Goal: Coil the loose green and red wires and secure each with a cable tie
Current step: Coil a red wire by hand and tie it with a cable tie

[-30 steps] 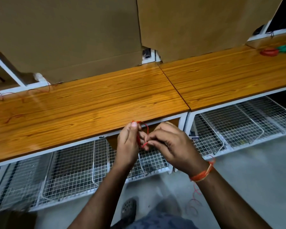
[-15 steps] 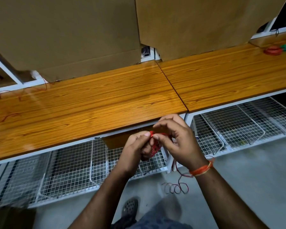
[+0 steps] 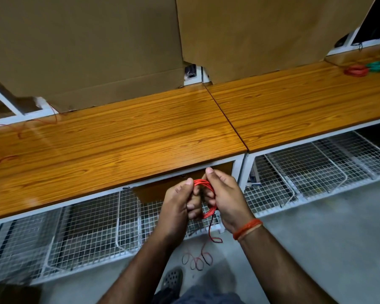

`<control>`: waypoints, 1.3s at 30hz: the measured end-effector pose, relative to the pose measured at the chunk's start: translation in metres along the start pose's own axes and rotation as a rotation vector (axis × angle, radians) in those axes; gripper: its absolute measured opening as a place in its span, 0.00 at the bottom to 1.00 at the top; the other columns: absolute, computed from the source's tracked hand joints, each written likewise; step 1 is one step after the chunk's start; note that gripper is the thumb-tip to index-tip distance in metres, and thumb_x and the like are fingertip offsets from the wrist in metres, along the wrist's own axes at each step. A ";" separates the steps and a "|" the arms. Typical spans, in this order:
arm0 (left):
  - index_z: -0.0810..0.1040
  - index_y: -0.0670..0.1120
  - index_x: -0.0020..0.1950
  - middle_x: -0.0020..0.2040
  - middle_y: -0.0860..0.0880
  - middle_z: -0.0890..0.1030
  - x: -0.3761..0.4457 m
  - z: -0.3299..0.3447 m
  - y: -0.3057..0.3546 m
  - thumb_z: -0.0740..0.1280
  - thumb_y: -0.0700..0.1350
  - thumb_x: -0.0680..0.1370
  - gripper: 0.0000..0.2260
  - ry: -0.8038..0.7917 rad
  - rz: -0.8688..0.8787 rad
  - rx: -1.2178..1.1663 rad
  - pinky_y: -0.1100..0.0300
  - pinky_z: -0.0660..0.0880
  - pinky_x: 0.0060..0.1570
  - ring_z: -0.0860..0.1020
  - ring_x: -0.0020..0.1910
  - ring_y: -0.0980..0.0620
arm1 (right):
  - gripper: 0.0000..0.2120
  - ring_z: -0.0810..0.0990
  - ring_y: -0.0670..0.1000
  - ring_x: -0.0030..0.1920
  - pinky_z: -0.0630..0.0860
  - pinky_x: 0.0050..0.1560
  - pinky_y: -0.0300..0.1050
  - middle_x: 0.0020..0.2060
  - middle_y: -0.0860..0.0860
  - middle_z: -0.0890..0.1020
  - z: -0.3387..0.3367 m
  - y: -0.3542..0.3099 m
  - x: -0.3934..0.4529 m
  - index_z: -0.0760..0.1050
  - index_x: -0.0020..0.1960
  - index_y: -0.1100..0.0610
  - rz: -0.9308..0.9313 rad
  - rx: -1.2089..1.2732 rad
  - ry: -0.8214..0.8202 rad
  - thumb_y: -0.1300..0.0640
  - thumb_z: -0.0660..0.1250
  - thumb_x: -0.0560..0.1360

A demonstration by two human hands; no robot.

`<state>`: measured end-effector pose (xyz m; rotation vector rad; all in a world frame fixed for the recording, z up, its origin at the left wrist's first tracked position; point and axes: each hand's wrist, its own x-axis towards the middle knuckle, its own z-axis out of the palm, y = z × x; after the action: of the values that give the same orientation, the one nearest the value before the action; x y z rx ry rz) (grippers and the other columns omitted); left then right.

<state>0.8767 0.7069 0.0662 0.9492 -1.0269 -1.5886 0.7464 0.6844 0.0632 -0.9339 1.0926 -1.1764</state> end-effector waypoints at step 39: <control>0.71 0.46 0.41 0.25 0.55 0.59 -0.024 -0.006 0.001 0.58 0.48 0.85 0.14 -0.031 -0.150 -0.441 0.63 0.55 0.24 0.57 0.21 0.59 | 0.15 0.75 0.50 0.31 0.71 0.30 0.40 0.33 0.55 0.77 -0.020 0.023 -0.024 0.76 0.56 0.63 -0.255 -0.068 -0.071 0.50 0.62 0.84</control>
<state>0.8873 0.7293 0.0674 0.7101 -0.5948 -1.8594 0.7314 0.7120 0.0408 -1.1853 0.9815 -1.3081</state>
